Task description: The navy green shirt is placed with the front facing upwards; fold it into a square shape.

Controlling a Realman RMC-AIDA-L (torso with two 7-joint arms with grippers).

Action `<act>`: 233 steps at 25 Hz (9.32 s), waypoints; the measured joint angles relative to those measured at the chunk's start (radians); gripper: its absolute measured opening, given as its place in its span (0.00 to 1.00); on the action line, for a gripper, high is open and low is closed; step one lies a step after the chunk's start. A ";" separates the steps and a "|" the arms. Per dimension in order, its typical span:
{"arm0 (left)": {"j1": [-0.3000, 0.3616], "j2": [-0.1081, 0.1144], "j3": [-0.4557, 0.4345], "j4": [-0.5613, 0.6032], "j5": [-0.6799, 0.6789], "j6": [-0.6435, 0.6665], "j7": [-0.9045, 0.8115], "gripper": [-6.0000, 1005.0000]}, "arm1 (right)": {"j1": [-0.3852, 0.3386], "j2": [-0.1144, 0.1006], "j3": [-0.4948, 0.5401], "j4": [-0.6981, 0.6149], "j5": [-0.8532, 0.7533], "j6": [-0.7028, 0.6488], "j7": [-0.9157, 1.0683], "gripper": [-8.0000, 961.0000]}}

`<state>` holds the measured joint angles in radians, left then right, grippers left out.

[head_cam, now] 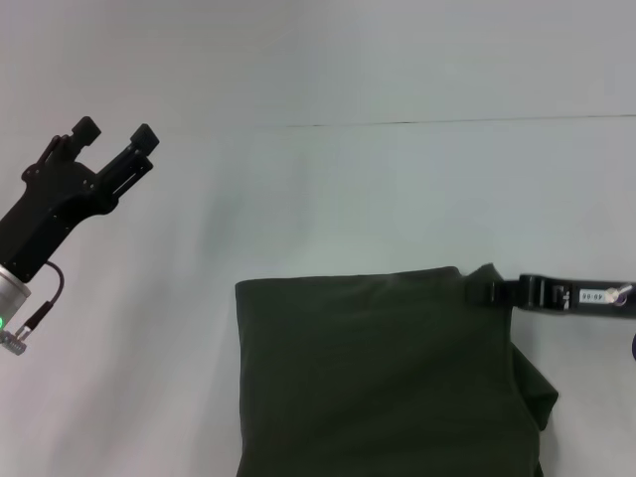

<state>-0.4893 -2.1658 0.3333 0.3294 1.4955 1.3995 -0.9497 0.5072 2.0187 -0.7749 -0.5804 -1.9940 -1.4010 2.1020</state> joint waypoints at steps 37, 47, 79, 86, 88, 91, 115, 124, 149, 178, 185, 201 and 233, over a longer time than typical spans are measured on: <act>0.014 0.000 0.012 0.005 0.002 0.019 -0.105 0.93 | -0.128 -0.086 0.200 0.011 -0.144 -0.443 -0.454 0.86; 0.017 -0.001 0.012 0.002 0.002 0.019 -0.122 0.93 | -0.187 -0.075 0.213 0.024 -0.237 -0.449 -0.534 0.89; 0.015 -0.002 0.012 0.002 0.002 0.023 -0.117 0.93 | -0.110 -0.027 0.206 0.106 -0.329 -0.333 -0.304 0.79; 0.015 -0.002 0.012 0.002 0.002 0.028 -0.116 0.93 | -0.102 -0.028 0.194 0.108 -0.332 -0.319 -0.301 0.61; 0.015 -0.002 0.012 0.002 0.002 0.028 -0.115 0.93 | -0.099 -0.027 0.192 0.111 -0.332 -0.314 -0.300 0.53; 0.015 -0.002 0.012 0.002 0.002 0.029 -0.115 0.93 | -0.096 -0.026 0.186 0.114 -0.332 -0.309 -0.298 0.40; 0.018 -0.003 0.012 -0.008 0.002 0.030 -0.116 0.93 | -0.094 -0.074 0.225 0.026 -0.399 -0.454 -0.295 0.04; 0.013 -0.003 0.012 -0.009 0.001 0.030 -0.114 0.93 | -0.083 -0.055 0.224 0.027 -0.482 -0.417 -0.305 0.05; 0.013 -0.002 0.012 -0.008 0.001 0.031 -0.113 0.92 | -0.024 -0.165 0.554 0.015 -0.504 -0.465 -0.083 0.78; 0.024 -0.003 0.010 -0.002 0.002 0.018 -0.060 0.92 | 0.111 -0.064 0.448 0.206 -0.342 -0.057 0.352 0.83; 0.023 -0.003 0.009 0.000 0.002 0.016 -0.057 0.92 | 0.126 -0.041 0.399 0.223 -0.339 0.031 0.366 0.82; 0.026 -0.003 0.006 -0.004 0.000 0.016 -0.056 0.92 | 0.154 -0.003 0.402 0.168 -0.332 0.077 0.278 0.48; 0.042 -0.005 0.010 -0.009 0.002 0.043 -0.063 0.92 | 0.106 0.010 0.347 0.180 -0.250 0.244 0.172 0.15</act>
<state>-0.4475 -2.1704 0.3436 0.3205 1.4972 1.4423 -1.0126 0.6131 2.0291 -0.4280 -0.4003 -2.2442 -1.1568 2.2741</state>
